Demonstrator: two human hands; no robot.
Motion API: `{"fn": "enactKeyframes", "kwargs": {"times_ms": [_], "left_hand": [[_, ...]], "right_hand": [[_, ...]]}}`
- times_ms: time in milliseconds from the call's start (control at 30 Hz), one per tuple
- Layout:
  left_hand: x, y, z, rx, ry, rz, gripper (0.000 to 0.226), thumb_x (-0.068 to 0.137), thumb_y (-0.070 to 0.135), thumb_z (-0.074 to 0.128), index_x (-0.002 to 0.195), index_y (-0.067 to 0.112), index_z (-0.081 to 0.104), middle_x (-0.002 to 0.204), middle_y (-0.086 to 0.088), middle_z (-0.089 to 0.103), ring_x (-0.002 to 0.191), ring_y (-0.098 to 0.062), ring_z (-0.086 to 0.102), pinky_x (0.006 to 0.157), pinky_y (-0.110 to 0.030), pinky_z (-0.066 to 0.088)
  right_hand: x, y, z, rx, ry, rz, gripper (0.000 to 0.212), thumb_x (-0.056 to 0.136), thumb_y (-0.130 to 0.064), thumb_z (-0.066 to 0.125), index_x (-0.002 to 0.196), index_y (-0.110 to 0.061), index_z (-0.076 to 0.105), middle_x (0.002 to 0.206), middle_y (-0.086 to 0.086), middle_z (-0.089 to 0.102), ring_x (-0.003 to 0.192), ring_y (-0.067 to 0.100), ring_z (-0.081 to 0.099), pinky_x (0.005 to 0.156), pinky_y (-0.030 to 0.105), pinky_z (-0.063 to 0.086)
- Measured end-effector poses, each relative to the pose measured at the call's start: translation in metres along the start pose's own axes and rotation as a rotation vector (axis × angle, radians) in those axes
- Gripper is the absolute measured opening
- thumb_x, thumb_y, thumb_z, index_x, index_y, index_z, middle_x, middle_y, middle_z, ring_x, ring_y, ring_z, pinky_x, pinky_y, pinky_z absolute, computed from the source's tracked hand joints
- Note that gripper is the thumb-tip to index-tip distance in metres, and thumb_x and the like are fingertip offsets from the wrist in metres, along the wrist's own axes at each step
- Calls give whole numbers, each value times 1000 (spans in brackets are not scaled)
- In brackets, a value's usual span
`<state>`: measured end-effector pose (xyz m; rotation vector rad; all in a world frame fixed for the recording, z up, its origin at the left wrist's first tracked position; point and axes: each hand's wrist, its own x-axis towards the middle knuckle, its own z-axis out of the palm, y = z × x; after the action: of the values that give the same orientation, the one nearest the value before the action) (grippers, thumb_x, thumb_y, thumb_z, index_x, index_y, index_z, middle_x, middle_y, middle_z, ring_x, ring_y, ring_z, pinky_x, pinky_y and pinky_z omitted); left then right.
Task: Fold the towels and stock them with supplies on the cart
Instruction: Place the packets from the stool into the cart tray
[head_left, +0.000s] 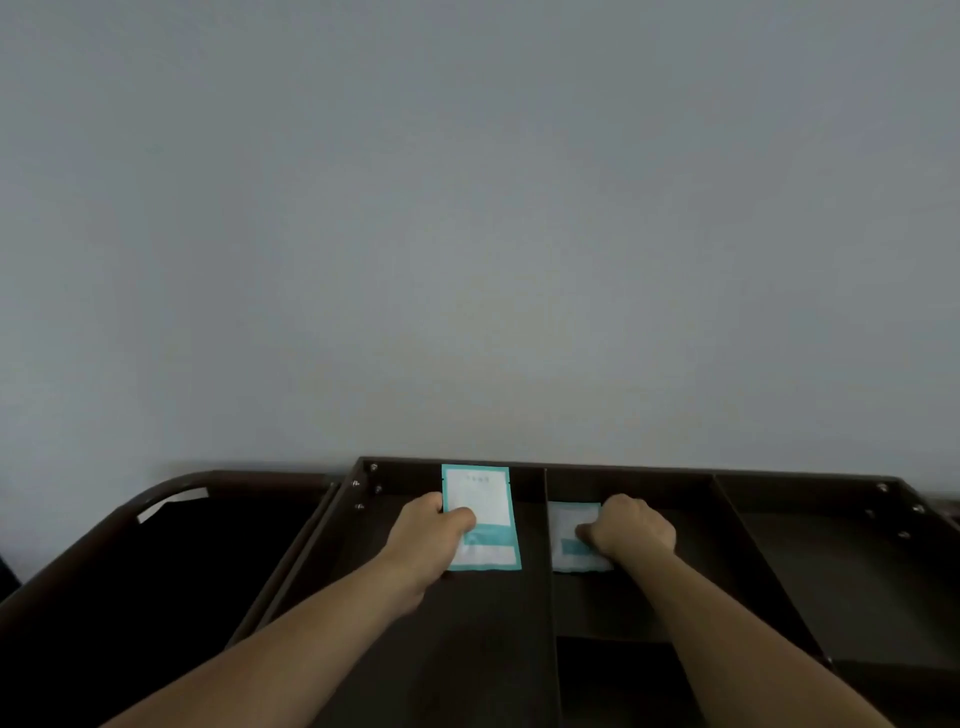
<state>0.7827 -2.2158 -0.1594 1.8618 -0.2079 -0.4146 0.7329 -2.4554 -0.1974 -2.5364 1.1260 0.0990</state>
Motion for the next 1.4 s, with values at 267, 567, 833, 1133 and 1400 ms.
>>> {"fn": "enactKeyframes", "kwargs": {"times_ms": [267,567,833,1133,1400], "left_hand": [[12,25,35,-124,-51,30,21,84,14,65,103,7,69,95,-11,75,84,-25,74,74,-43,62],[6,36,72,-186,-206,-39,13,93,9,58,99,0,64,88,-20,73,67,-25,73,47,-27,48],[4,16,14,-22,-90,-29,14,92,22,59,101,13,65,84,-4,77,75,-24,75,53,-27,50],[-17,-6,-32,92,-5,-47,19,82,30,61,94,17,67,82,4,76,71,-19,75,48,-25,45],[-53,-1,-80,210,69,51,7,91,23,61,94,20,66,90,2,74,68,-8,73,55,-22,48]], "right_hand": [[-32,-14,-40,780,-90,-216,53,93,-58,57,85,-9,73,81,6,71,65,20,63,51,25,43],[-34,11,-47,1124,-179,-124,7,84,0,76,82,-2,69,86,16,72,51,11,67,46,22,53],[15,35,-3,587,-86,37,43,75,-29,86,100,2,71,97,14,73,86,27,70,81,39,58],[7,23,-5,64,20,26,59,77,-51,73,119,-12,61,106,6,65,84,21,61,64,30,44],[-29,-7,-18,26,191,-118,39,88,-33,61,118,-8,58,116,15,59,102,33,56,75,33,45]]}}
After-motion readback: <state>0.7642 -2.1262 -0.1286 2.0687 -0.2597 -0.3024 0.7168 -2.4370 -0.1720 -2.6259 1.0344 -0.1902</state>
